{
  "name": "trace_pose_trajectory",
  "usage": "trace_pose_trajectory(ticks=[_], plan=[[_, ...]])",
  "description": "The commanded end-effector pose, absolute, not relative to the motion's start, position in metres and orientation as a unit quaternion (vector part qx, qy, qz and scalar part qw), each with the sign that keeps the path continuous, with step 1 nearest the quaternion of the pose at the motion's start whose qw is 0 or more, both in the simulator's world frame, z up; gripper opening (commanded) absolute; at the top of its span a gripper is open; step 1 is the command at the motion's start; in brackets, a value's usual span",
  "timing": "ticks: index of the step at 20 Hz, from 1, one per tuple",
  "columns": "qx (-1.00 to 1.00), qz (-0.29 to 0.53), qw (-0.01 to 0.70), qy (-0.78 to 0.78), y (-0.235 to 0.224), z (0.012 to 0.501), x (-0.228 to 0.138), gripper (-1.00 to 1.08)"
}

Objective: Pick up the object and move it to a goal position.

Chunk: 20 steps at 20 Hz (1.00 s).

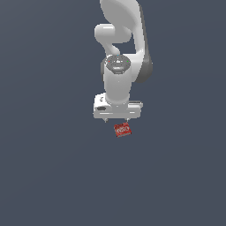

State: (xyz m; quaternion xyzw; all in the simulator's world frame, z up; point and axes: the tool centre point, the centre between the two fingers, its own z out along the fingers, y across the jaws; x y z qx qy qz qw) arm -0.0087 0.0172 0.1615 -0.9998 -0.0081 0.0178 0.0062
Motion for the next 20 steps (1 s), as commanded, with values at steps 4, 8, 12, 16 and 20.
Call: trace_pose_trajectory(ticks=[4,8,12,16,20], plan=[[-1.0,0.018,0.008,-0.003,0.0161,0.1618,-0.0079,1.0],[-1.0,0.019,0.016,0.016,0.0123,0.1627,-0.0053,1.0],[-0.999,0.02,0.019,0.023,0.0111,0.1629,-0.0045,1.0],[-0.999,0.02,0.018,0.02,0.0112,0.1631,-0.0046,1.0],[-0.999,0.02,0.018,0.026,0.0118,0.1621,-0.0048,1.0]])
